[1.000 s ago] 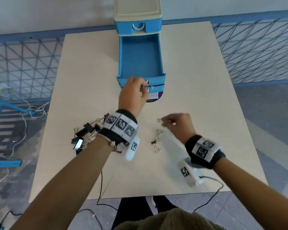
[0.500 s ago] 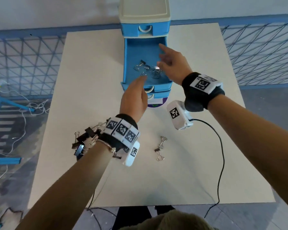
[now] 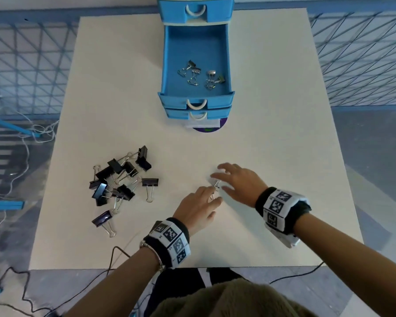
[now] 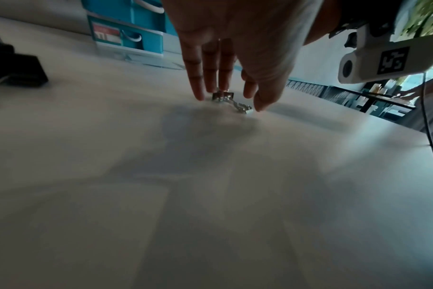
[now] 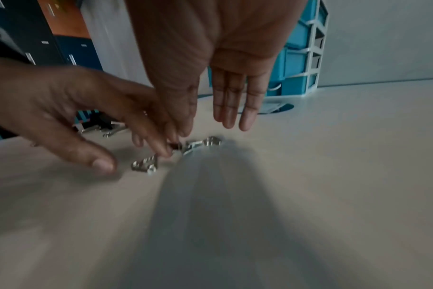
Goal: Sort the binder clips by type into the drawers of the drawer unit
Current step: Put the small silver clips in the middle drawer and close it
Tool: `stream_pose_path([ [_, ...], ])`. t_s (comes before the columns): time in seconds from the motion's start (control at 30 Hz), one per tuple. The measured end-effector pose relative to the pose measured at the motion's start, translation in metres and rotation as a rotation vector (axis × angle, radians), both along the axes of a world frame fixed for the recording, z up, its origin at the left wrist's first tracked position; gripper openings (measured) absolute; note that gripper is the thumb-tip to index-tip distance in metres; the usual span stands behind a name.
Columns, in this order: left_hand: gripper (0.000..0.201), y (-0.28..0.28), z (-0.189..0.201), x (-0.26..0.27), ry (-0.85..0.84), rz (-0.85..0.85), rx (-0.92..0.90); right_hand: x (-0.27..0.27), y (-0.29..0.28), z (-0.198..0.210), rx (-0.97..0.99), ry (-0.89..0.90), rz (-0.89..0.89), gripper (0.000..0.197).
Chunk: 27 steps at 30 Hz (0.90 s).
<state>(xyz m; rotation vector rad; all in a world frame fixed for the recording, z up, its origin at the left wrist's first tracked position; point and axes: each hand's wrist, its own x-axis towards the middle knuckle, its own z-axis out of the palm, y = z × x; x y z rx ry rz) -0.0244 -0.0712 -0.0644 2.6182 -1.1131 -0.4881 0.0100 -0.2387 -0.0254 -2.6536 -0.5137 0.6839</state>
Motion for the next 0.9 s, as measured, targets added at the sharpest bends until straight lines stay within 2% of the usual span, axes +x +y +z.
stream_pose_path([
  [0.1, 0.043, -0.005, -0.001, -0.003, -0.009, 0.026, 0.083, -0.007, 0.003, -0.02, -0.097, 0.025, 0.067, 0.045],
  [0.23, 0.046, -0.01, -0.003, -0.007, 0.023, 0.05, 0.157, -0.012, 0.008, -0.029, -0.177, -0.108, 0.11, 0.03],
  [0.3, 0.041, -0.012, 0.0, -0.009, 0.044, 0.068, 0.178, -0.014, 0.007, -0.037, -0.226, -0.116, 0.082, 0.032],
  [0.4, 0.036, -0.014, 0.003, -0.007, 0.034, 0.1, 0.24, -0.016, 0.007, -0.04, -0.206, -0.114, 0.064, 0.032],
  [0.5, 0.038, -0.016, 0.006, -0.004, 0.017, 0.156, 0.289, -0.021, 0.009, -0.037, -0.164, -0.194, -0.039, 0.028],
  [0.57, 0.038, -0.013, 0.005, -0.002, 0.002, 0.174, 0.306, -0.023, 0.009, -0.031, -0.049, -0.154, -0.111, 0.019],
  [0.63, 0.039, -0.009, -0.001, 0.002, 0.007, 0.209, 0.317, -0.024, 0.009, -0.028, 0.011, -0.084, -0.203, 0.02],
  [0.73, 0.034, -0.001, 0.007, 0.004, -0.041, 0.255, 0.268, -0.027, 0.008, -0.016, 0.102, -0.042, -0.327, 0.021],
  [0.8, 0.016, 0.004, 0.02, 0.008, 0.057, 0.415, 0.201, -0.022, 0.007, -0.001, 0.206, -0.052, -0.383, 0.015],
  [0.9, 0.013, 0.01, 0.047, 0.029, 0.132, 0.586, -0.053, 0.003, 0.004, 0.03, 0.32, -0.14, -0.404, 0.009],
])
